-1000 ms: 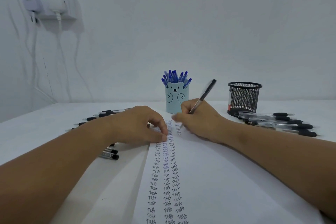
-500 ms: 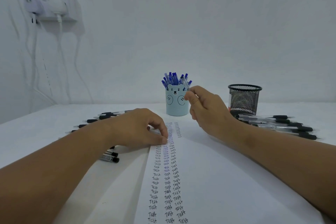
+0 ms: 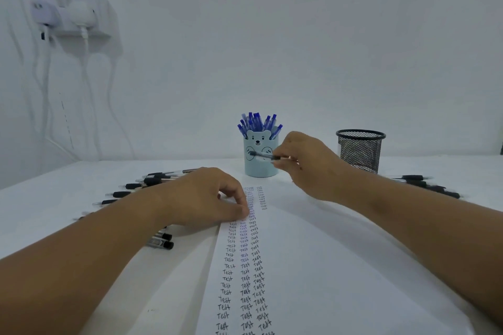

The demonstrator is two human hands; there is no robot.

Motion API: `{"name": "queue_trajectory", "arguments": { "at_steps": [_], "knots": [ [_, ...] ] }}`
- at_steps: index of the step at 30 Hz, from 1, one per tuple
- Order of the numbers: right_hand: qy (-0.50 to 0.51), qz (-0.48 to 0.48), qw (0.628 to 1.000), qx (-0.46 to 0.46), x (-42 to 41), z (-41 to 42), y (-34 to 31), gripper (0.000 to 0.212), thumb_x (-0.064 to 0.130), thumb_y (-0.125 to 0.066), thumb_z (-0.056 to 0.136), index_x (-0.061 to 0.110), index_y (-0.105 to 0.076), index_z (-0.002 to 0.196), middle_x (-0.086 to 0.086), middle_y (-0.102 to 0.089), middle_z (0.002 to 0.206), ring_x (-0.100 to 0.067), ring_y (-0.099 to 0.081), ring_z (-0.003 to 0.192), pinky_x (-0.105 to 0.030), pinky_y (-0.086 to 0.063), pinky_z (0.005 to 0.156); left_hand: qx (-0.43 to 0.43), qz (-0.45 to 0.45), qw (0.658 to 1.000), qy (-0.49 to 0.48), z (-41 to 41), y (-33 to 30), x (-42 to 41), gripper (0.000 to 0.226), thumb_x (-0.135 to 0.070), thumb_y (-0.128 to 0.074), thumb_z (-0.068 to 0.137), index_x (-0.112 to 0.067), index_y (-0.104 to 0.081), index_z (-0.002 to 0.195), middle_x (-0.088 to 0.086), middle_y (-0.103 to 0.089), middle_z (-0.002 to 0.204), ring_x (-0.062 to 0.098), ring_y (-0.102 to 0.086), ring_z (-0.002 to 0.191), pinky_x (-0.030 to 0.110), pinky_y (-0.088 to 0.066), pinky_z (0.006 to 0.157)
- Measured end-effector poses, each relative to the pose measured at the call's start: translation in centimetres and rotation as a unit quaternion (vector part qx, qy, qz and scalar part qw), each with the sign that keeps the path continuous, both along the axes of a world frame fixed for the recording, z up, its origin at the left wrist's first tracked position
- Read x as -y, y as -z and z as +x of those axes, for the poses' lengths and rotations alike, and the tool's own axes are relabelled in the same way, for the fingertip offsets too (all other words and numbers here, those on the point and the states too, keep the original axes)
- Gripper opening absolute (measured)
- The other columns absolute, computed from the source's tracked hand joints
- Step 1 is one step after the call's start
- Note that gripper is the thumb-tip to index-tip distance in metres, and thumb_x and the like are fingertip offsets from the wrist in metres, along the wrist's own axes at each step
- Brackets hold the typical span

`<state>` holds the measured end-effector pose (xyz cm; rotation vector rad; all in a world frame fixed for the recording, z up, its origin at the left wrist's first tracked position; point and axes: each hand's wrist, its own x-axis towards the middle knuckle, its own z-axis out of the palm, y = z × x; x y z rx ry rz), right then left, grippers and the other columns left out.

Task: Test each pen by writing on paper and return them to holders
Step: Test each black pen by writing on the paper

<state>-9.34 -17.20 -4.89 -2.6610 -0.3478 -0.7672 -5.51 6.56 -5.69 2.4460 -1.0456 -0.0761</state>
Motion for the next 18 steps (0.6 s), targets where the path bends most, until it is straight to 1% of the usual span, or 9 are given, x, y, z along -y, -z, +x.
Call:
{"name": "queue_trajectory", "arguments": {
  "at_steps": [2,4,5,7,9,11,14,16,18],
  "knots": [
    [0.047,-0.063,0.996,-0.044,0.7,-0.1,-1.4,0.018,0.016,-0.058,0.101,0.016,-0.072,0.111,0.001,-0.052,0.102,-0.017,-0.053,0.091,-0.027,-0.039,0.077,0.014,-0.003,1.0,-0.018,-0.1,0.2,0.1,0.009,-0.049,-0.072,0.085,-0.041,-0.075,0.089,-0.025,-0.069,0.105,-0.003,-0.06,0.108,0.034,-0.048,0.105],
    [0.084,-0.09,0.99,-0.073,1.4,-0.9,-2.9,0.021,0.013,-0.061,0.099,0.025,-0.071,0.113,0.006,-0.058,0.096,-0.015,-0.056,0.088,-0.03,-0.046,0.077,0.033,-0.001,0.999,-0.031,-0.1,0.4,0.1,0.01,-0.051,-0.072,0.085,-0.042,-0.073,0.088,-0.025,-0.068,0.105,-0.006,-0.059,0.105,0.033,-0.048,0.103],
    [0.096,-0.09,0.988,-0.085,1.8,-1.4,-3.6,0.026,0.011,-0.062,0.098,0.031,-0.07,0.112,0.01,-0.06,0.092,-0.01,-0.057,0.082,-0.031,-0.049,0.076,0.043,-0.001,0.998,-0.036,-0.2,0.4,0.1,0.01,-0.051,-0.071,0.085,-0.042,-0.073,0.088,-0.025,-0.067,0.104,-0.007,-0.058,0.104,0.031,-0.048,0.102],
    [0.124,-0.107,0.981,-0.107,2.7,-2.4,-4.9,0.03,0.009,-0.061,0.096,0.034,-0.07,0.107,0.014,-0.063,0.088,-0.003,-0.057,0.077,-0.033,-0.054,0.078,0.061,0.001,0.997,-0.042,-0.2,0.6,0.1,0.01,-0.052,-0.071,0.085,-0.042,-0.072,0.088,-0.026,-0.067,0.103,-0.008,-0.057,0.102,0.029,-0.048,0.1],
    [0.166,-0.14,0.967,-0.136,3.6,-3.4,-5.9,0.025,0.011,-0.065,0.091,0.034,-0.072,0.096,0.011,-0.067,0.089,-0.009,-0.063,0.08,-0.035,-0.057,0.081,0.067,0.0,0.997,-0.042,-0.1,0.8,0.2,0.011,-0.053,-0.071,0.084,-0.044,-0.071,0.089,-0.026,-0.066,0.103,-0.007,-0.057,0.102,0.03,-0.048,0.1],
    [0.207,-0.153,0.954,-0.156,4.8,-3.7,-6.5,0.019,0.009,-0.069,0.083,0.028,-0.073,0.085,0.01,-0.07,0.084,-0.016,-0.068,0.08,-0.035,-0.059,0.081,0.065,-0.002,0.997,-0.035,0.1,0.9,0.2,0.012,-0.055,-0.071,0.082,-0.046,-0.07,0.09,-0.027,-0.067,0.103,-0.004,-0.06,0.102,0.032,-0.049,0.098],
    [0.254,-0.172,0.931,-0.196,6.3,-3.9,-6.7,0.02,0.003,-0.068,0.072,0.017,-0.078,0.084,0.004,-0.075,0.079,-0.02,-0.073,0.079,-0.034,-0.059,0.078,0.059,-0.009,0.998,-0.025,0.1,0.9,0.3,0.012,-0.052,-0.072,0.082,-0.046,-0.071,0.091,-0.029,-0.067,0.101,-0.001,-0.063,0.099,0.034,-0.05,0.097],
    [0.281,-0.19,0.919,-0.201,6.7,-4.2,-6.7,0.019,-0.003,-0.065,0.073,0.011,-0.076,0.08,-0.001,-0.074,0.074,-0.025,-0.073,0.078,-0.03,-0.056,0.069,0.058,-0.014,0.998,-0.019,0.1,0.8,0.3,0.01,-0.05,-0.072,0.082,-0.047,-0.07,0.091,-0.03,-0.067,0.101,-0.005,-0.061,0.099,0.033,-0.049,0.099],
    [0.301,-0.199,0.914,-0.186,7.0,-4.5,-6.8,0.015,-0.001,-0.064,0.081,0.013,-0.064,0.074,-0.002,-0.064,0.071,-0.023,-0.064,0.067,-0.03,-0.049,0.064,0.058,-0.017,0.998,-0.013,0.1,0.8,0.4,0.011,-0.051,-0.071,0.081,-0.049,-0.07,0.092,-0.03,-0.067,0.101,-0.007,-0.06,0.1,0.033,-0.048,0.1]
  ]
}}
